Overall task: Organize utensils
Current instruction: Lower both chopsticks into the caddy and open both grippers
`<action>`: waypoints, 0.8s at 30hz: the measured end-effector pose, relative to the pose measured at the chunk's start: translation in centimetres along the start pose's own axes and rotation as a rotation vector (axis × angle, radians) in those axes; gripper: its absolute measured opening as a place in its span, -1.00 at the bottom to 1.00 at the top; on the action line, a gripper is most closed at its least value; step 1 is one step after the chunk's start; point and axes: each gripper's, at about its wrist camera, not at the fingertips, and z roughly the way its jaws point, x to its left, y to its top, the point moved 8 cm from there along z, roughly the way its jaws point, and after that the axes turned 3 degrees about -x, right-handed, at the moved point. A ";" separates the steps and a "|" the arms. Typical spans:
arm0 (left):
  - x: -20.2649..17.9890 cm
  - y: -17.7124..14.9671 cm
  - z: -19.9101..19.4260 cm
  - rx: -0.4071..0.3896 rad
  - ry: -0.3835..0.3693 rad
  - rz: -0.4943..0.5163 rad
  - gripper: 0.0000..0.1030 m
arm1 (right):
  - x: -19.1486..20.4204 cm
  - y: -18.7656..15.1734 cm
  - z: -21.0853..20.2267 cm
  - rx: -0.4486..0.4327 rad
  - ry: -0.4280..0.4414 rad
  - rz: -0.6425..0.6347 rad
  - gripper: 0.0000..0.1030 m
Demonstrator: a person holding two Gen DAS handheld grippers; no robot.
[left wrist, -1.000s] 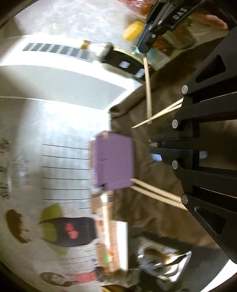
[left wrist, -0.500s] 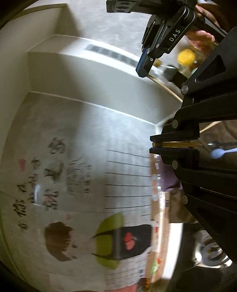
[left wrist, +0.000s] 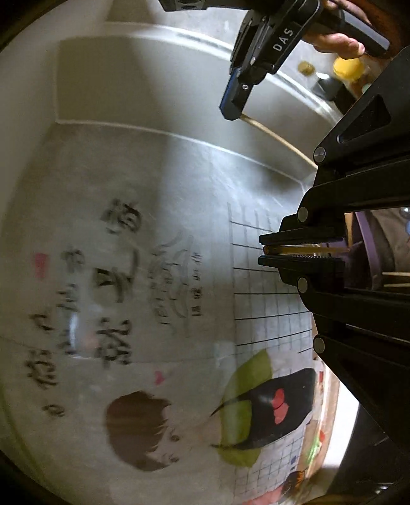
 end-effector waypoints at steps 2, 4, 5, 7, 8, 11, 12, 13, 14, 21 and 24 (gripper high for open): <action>0.3 -1.2 1.9 0.036 0.005 0.003 -0.89 | 0.3 -0.9 1.7 0.012 0.003 0.000 -0.87; 0.5 -2.2 3.4 0.066 0.009 0.005 -0.89 | 0.5 -1.8 3.4 0.028 0.009 0.001 -0.87; 0.7 -2.8 4.3 0.086 0.009 0.000 -0.89 | 0.5 -2.5 4.4 0.040 0.014 0.006 -0.87; 1.1 -4.1 5.8 0.119 0.010 -0.013 -0.89 | 0.5 -3.7 6.1 0.070 0.022 0.017 -0.87; 1.3 -4.7 6.4 0.135 0.011 -0.016 -0.89 | 0.4 -4.5 7.1 0.088 0.025 0.021 -0.87; 1.7 -6.5 8.1 0.181 0.017 -0.018 -0.89 | 0.1 -6.6 9.5 0.139 0.023 0.028 -0.87; 1.7 -6.9 8.4 0.190 0.019 -0.021 -0.89 | 0.0 -7.2 10.2 0.154 0.024 0.034 -0.87; 2.0 -7.4 8.9 0.203 0.019 -0.028 -0.89 | -0.2 -7.8 10.8 0.167 0.026 0.041 -0.87; 2.2 -8.0 9.4 0.219 0.018 -0.037 -0.89 | -0.4 -8.5 11.4 0.182 0.032 0.049 -0.87; 3.0 -11.3 12.1 0.296 0.023 -0.077 -0.89 | -1.1 -12.0 14.2 0.250 0.033 0.075 -0.87; 3.0 -12.5 12.8 0.319 0.020 -0.092 -0.89 | -1.4 -12.2 14.2 0.246 0.019 0.066 -0.86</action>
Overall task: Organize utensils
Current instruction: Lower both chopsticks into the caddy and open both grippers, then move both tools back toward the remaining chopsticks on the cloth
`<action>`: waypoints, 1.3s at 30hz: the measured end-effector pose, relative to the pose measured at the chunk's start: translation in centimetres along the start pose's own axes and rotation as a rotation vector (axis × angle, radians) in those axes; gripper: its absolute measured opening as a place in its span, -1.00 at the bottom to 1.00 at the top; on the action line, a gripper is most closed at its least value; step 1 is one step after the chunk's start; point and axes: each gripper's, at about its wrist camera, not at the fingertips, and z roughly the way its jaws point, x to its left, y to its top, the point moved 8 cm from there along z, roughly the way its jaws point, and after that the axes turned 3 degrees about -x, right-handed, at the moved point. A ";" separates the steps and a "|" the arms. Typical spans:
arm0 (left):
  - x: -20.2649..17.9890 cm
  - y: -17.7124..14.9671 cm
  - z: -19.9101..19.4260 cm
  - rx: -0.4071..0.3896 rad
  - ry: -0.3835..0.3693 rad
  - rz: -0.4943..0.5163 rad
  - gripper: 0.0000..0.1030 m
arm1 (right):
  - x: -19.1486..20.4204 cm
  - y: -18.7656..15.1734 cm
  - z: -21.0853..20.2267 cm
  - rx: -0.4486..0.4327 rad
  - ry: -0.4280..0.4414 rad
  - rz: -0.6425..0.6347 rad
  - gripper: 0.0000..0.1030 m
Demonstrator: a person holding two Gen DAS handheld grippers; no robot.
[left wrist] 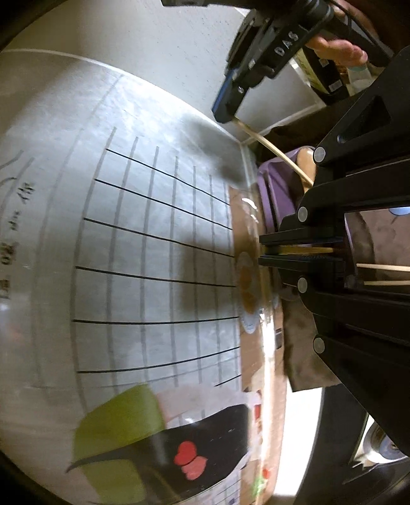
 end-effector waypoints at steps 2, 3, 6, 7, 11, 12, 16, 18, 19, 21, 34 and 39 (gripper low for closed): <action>0.0 -0.3 0.5 0.010 -0.007 -0.018 -0.85 | -0.1 -0.1 -0.1 0.004 0.000 -0.008 -0.85; 0.0 -0.3 0.5 0.009 -0.010 -0.024 -0.84 | -0.1 -0.1 -0.3 0.006 0.000 -0.009 -0.84; -0.1 0.4 -0.3 -0.028 -0.017 -0.046 -0.82 | -0.1 -0.2 -1.0 0.004 0.015 -0.010 -0.58; -0.1 0.6 -0.7 -0.041 -0.020 -0.052 -0.80 | -0.1 -0.1 -1.3 -0.004 0.016 -0.010 -0.44; 0.1 2.2 -3.7 -0.120 -0.048 -0.087 -0.66 | -0.5 0.8 -4.1 -0.076 0.001 -0.012 -0.37; 0.1 2.4 -4.4 -0.136 -0.043 -0.086 -0.65 | -0.7 1.1 -5.0 -0.096 -0.004 -0.010 -0.36; 0.1 2.3 -7.2 -0.188 -0.024 -0.065 -0.60 | -1.3 1.2 -7.9 -0.147 -0.044 -0.024 -0.26; 0.3 1.4 -8.0 -0.195 -0.019 -0.064 -0.57 | -1.5 0.5 -9.2 -0.153 -0.070 -0.040 -0.22; 0.0 0.6 -8.5 -0.193 -0.022 -0.066 -0.56 | -1.6 0.2 -9.6 -0.153 -0.081 -0.045 -0.19; -0.6 -1.1 -9.0 -0.181 -0.027 -0.067 -0.56 | -1.9 -1.1 -10.5 -0.142 -0.115 -0.054 -0.17; -5.6 -15.3 -10.6 -0.088 -0.052 -0.044 -0.56 | -3.0 -14.7 -15.3 -0.019 -0.197 -0.040 -0.04; -6.2 -19.8 -10.6 -0.043 -0.042 -0.078 -0.56 | -2.5 -20.3 -16.6 0.037 -0.147 -0.040 -0.01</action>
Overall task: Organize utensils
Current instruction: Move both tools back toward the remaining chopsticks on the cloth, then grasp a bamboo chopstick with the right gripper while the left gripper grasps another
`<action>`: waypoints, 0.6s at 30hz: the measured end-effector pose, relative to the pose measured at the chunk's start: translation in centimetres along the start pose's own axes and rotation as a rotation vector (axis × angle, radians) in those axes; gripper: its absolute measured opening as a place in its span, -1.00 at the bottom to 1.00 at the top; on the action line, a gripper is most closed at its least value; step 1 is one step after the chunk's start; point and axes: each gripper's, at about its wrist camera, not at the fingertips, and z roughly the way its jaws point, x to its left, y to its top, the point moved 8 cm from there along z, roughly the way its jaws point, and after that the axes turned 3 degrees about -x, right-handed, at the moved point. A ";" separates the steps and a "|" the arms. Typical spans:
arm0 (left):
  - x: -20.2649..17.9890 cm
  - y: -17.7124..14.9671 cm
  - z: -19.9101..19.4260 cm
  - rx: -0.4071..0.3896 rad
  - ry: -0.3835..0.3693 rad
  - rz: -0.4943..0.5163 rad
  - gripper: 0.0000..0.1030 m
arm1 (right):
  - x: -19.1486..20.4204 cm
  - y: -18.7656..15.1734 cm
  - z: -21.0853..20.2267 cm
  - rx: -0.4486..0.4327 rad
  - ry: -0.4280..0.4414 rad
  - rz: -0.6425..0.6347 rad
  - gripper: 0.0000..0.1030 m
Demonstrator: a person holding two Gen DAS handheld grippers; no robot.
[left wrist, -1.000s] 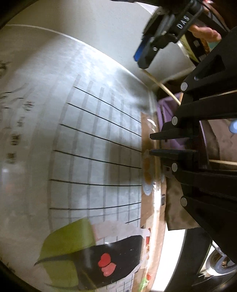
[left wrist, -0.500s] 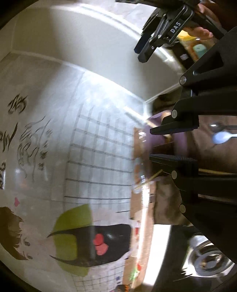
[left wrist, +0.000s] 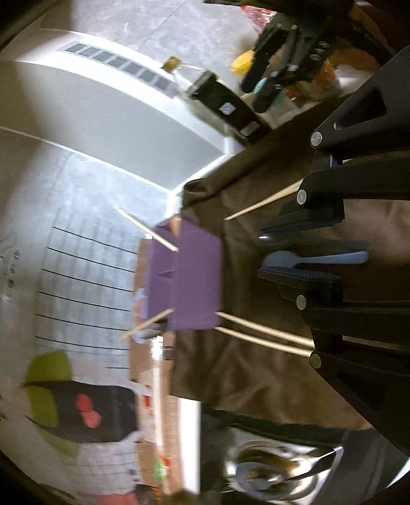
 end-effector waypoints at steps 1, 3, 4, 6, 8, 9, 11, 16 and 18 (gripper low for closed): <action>0.0 -1.0 -0.2 0.006 -0.002 -0.017 -0.56 | 0.2 -1.2 -0.2 0.011 0.022 -0.003 -0.02; 0.1 -2.1 -0.4 0.001 0.009 -0.037 -0.56 | 0.5 -3.5 -0.6 0.037 0.049 -0.005 -0.07; 0.2 -2.9 -0.7 -0.008 0.023 -0.046 -0.56 | 0.6 -5.0 -0.7 0.059 0.058 -0.009 -0.16; 0.2 -4.0 -1.1 -0.017 0.041 -0.051 -0.56 | 0.7 -7.3 -0.9 0.091 0.073 -0.016 -0.30; 0.3 -5.2 -1.4 -0.015 0.057 -0.047 -0.56 | 0.9 -9.5 -1.2 0.120 0.103 -0.024 -0.39; 0.2 -5.7 -1.5 -0.008 0.061 -0.046 -0.56 | 1.0 -10.6 -1.3 0.133 0.115 -0.031 -0.40; 0.2 -6.7 -1.4 0.007 0.061 -0.049 -0.56 | 1.3 -12.3 -1.3 0.151 0.130 -0.041 -0.42; 0.0 -8.6 -1.5 0.032 0.065 -0.059 -0.56 | 1.6 -15.2 -0.3 0.207 0.131 -0.055 -0.46; 0.0 -9.0 -1.6 0.038 0.066 -0.058 -0.56 | 1.8 -15.5 0.2 0.223 0.135 -0.057 -0.52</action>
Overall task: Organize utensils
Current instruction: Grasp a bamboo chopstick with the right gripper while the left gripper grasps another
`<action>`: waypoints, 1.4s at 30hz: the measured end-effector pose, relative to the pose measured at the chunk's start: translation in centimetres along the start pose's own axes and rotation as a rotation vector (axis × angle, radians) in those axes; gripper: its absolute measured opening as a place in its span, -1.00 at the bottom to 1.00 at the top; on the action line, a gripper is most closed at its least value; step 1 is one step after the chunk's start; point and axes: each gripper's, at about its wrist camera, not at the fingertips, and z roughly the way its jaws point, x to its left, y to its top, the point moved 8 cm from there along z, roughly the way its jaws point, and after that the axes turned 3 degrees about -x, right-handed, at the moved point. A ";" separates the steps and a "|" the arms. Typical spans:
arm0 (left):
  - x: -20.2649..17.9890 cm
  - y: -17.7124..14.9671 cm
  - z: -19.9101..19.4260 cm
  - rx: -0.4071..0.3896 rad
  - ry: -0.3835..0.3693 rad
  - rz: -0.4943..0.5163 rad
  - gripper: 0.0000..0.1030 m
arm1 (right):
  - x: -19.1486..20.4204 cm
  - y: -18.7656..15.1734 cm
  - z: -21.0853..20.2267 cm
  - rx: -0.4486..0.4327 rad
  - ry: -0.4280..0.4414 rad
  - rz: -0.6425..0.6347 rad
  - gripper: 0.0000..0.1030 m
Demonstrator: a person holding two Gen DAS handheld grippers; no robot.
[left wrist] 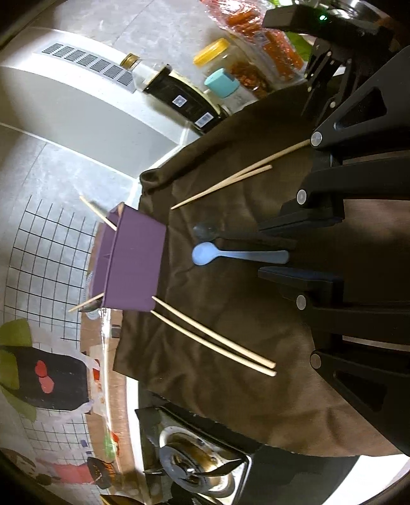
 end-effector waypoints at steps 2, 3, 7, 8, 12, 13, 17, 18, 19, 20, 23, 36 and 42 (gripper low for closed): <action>0.1 -0.2 -0.2 -0.001 0.005 0.005 -0.56 | 0.0 -0.1 0.5 0.011 0.006 0.006 -0.57; 0.3 -0.3 -0.4 -0.003 0.009 0.004 -0.56 | 0.0 0.0 0.7 0.017 0.015 0.014 -0.58; 0.7 -0.5 -0.7 -0.004 0.016 -0.008 -0.56 | -0.1 0.0 1.5 0.038 0.020 0.037 -0.60; 0.8 -0.6 -0.8 -0.005 0.020 -0.010 -0.56 | -0.1 0.0 1.8 0.045 0.017 0.041 -0.60; 1.0 -0.7 -1.0 -0.003 0.026 -0.012 -0.56 | -0.2 0.0 2.9 0.074 -0.001 0.052 -0.66; 1.1 -0.7 -1.0 -0.002 0.026 -0.013 -0.56 | -0.3 0.1 3.0 0.072 -0.007 0.051 -0.69; 1.0 -0.7 -1.0 -0.001 0.026 -0.009 -0.56 | -0.3 0.4 3.3 0.070 -0.036 0.038 -0.79; 1.0 -0.8 -1.0 0.001 0.023 -0.006 -0.56 | -0.4 0.5 3.3 0.069 -0.041 0.034 -0.84; 0.8 -0.8 -0.9 0.004 0.021 -0.001 -0.56 | -0.5 0.5 3.3 0.068 -0.044 0.033 -0.88; 0.5 -0.9 -0.7 0.007 0.020 0.005 -0.56 | -0.6 0.6 3.2 0.064 -0.047 0.038 -0.88; -0.8 -1.2 0.1 0.025 0.002 0.026 -0.56 | -1.8 1.0 2.1 0.023 -0.077 0.068 -0.88; -9.3 -2.8 6.6 0.123 -0.142 0.079 -0.56 | -6.8 0.8 -4.5 -0.127 -0.105 0.224 -0.88; -11.7 -2.9 10.0 0.143 -0.102 0.095 -0.56 | -7.3 0.1 -5.3 -0.142 -0.087 0.252 -0.88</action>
